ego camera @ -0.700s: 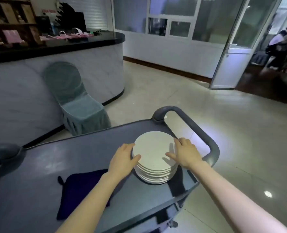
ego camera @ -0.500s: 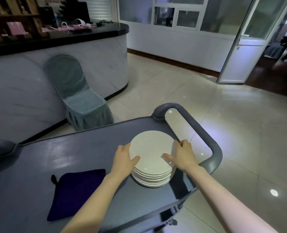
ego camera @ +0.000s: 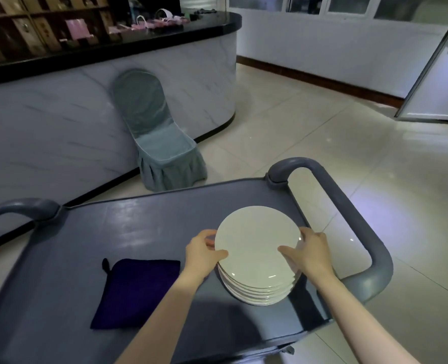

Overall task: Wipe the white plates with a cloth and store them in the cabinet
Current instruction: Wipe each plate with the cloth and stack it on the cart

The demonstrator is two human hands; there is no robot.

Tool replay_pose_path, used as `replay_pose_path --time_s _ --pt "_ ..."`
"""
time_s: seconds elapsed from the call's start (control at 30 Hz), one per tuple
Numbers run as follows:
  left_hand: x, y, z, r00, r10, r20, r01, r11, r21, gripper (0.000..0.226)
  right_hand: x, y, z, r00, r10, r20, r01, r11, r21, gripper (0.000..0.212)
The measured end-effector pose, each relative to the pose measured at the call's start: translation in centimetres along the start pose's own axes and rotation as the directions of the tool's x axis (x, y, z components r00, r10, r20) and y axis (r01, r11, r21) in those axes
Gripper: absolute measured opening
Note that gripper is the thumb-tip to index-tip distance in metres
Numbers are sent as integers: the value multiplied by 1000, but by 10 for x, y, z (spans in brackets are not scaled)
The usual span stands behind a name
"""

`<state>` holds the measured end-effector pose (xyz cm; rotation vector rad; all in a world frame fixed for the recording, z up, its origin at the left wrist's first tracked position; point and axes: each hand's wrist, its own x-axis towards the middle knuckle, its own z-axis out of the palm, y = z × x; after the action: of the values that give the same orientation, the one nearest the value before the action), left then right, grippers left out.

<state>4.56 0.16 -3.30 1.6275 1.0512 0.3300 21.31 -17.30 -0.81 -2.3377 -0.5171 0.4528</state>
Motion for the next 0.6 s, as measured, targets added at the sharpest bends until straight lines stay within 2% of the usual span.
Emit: replay_pose_path --time_s 0.1,0.17,0.33,0.4,0.47,0.53,0.6 --pt "0 -4 -10 999 -52 12 53 991 -123 53 5 -9 2 999 -43 6 43 997 71 53" --pt "-1 -6 -22 998 -63 1 62 981 -183 53 8 -19 7 998 -70 6 67 979 190 45" --pt "-11 -14 -64 997 -50 -51 31 945 -324 51 7 -53 47 994 -66 83 18 877 481 35" --pt "-13 -20 -85 998 -41 -54 15 907 -421 42 8 -68 71 996 -33 84 -20 829 559 25" --pt "-12 -27 -104 999 -21 -35 2 882 -471 23 9 -80 87 997 27 77 -69 789 611 21" --pt "-6 -43 -127 999 0 -50 -20 913 -407 20 9 -94 104 995 46 84 -89 760 644 22" --pt "4 -71 -152 989 21 -148 -44 987 -154 21 10 -108 119 996 32 85 -79 768 636 22"
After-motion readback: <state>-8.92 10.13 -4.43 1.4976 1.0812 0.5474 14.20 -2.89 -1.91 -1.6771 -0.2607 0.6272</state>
